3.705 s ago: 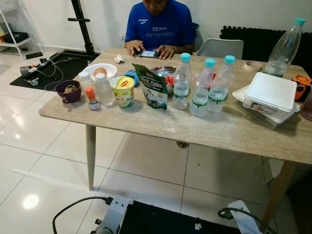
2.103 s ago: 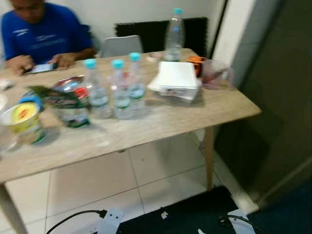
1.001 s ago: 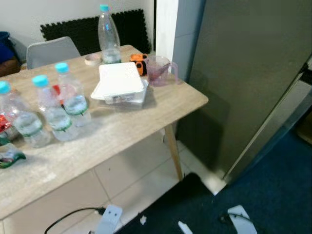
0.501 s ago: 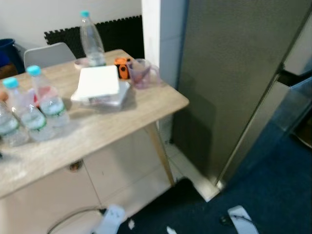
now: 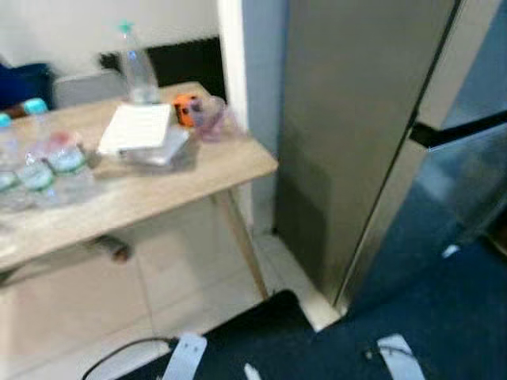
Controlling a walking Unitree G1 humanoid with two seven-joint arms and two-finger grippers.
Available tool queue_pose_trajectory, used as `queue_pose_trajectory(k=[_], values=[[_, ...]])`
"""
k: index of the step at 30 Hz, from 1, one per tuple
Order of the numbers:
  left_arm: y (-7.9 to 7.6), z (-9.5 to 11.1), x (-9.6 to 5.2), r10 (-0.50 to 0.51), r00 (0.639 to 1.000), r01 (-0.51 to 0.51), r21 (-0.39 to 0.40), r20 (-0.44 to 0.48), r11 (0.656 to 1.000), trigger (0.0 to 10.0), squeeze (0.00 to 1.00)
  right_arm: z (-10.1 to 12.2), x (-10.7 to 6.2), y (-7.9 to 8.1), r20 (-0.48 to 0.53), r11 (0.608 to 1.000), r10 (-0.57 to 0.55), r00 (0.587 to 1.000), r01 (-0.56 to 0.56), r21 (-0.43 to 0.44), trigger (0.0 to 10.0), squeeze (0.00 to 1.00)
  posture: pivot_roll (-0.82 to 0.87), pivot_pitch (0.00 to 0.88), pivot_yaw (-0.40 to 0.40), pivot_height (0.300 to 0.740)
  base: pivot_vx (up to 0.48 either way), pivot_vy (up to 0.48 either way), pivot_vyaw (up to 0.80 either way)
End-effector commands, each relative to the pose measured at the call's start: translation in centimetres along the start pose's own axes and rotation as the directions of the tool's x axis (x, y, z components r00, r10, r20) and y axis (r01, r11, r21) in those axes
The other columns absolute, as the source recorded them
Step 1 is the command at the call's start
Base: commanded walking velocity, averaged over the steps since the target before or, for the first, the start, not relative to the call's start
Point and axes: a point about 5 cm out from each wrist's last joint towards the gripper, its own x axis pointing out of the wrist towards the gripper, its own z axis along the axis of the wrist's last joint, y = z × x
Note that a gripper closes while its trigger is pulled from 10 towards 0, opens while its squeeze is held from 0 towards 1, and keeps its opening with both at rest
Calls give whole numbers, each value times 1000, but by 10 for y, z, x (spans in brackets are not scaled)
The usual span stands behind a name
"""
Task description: Restocking fridge
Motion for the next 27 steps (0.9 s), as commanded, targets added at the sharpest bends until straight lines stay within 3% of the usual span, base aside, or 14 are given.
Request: queue_pose_trajectory(k=[1,10,27], values=[[2,5,0,6,1000,-7,10,12,1000,10000,0,2,0,-1,5,1000,2,1000,-2,8,10000,0,-59,0,-20,740,0,-442,781],[1,5,0,4,1000,-4,11,9,1000,10000,0,1,0,-5,0,999,-30,1000,30,-12,10000,0,-62,0,-20,740,0,-442,783],[1,4,0,6,1000,-6,2,7,1000,10000,0,2,0,-3,11,999,-39,999,39,-12,10000,0,-63,0,-21,740,0,-426,0]])
